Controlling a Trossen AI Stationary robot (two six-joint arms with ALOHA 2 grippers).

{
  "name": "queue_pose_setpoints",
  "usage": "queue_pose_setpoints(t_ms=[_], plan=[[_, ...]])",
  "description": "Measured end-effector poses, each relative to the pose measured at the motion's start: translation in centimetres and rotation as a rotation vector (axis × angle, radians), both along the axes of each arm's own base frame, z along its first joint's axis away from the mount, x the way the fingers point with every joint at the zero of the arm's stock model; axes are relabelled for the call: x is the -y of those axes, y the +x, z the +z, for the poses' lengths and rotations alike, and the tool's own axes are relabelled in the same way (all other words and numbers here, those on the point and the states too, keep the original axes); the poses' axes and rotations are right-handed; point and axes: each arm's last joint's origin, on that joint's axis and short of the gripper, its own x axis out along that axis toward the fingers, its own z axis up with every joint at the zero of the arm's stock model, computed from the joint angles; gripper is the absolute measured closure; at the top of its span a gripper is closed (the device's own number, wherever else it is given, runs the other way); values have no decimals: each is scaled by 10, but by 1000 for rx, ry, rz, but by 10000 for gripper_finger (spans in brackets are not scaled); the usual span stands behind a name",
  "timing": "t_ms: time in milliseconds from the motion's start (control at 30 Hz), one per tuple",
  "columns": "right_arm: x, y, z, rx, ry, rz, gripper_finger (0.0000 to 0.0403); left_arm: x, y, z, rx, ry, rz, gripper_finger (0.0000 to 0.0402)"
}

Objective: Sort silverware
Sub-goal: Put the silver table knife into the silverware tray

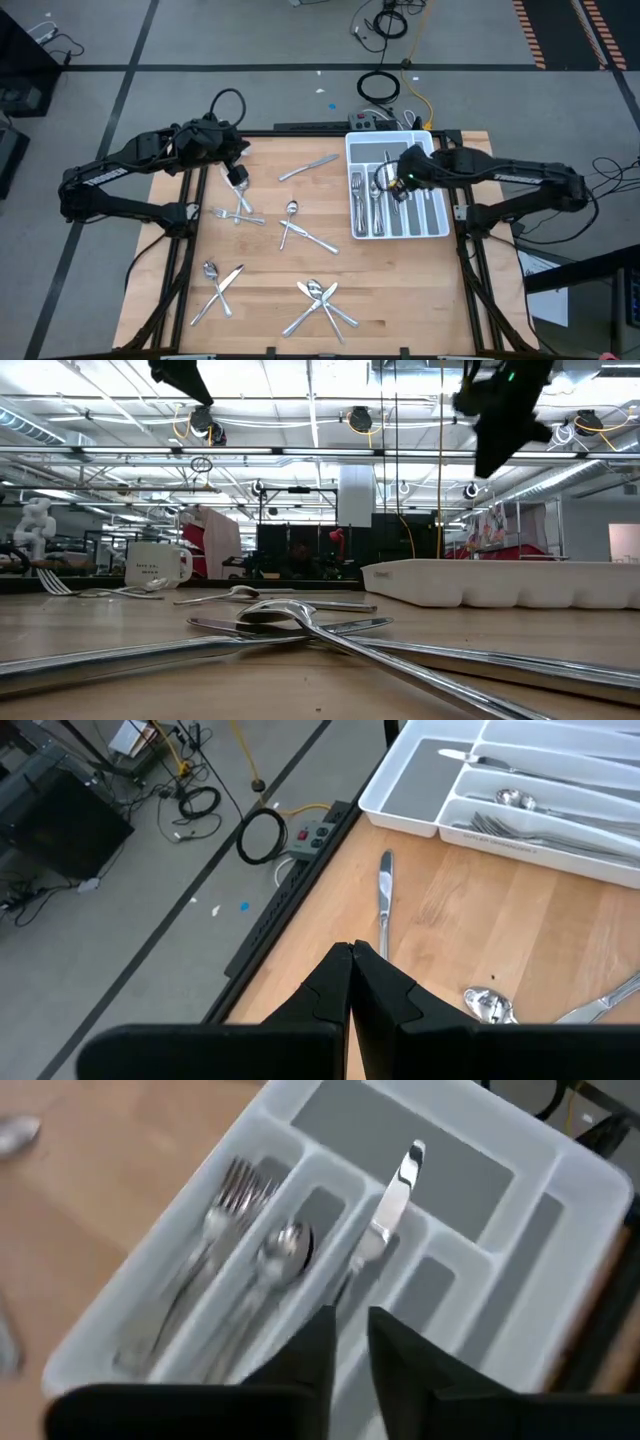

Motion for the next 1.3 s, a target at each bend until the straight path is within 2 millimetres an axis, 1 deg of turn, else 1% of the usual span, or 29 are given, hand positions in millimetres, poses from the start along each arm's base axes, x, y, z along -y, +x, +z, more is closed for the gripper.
queue_pose_setpoints(t_ms=[67,167,267,333,433,567,733,833,933,1067,1300], plan=[[16,6,-16,65,-15,-72,322,0,1,1,13,4,0,388],[46,17,-36,190,-21,-190,291,-1,2,3,35,10,0,388],[78,29,-47,273,-26,-267,285,-1,3,4,49,13,0,388],[98,35,-57,272,-34,-319,290,-1,3,4,48,12,1,388],[126,42,-68,228,-11,-341,296,-1,3,3,59,-4,14,388],[151,47,-77,108,50,-341,289,-1,3,3,60,-11,9,388],[168,50,-85,-60,80,-318,264,0,3,3,60,-11,8,388],[174,54,-91,-97,81,-275,254,0,3,3,60,-11,8,388],[177,58,-95,-106,76,-248,253,0,3,3,60,-11,8,388],[178,60,-102,-133,94,-234,259,0,3,3,61,-10,8,388],[171,56,-107,-164,222,-200,263,0,3,3,60,-10,8,388]])
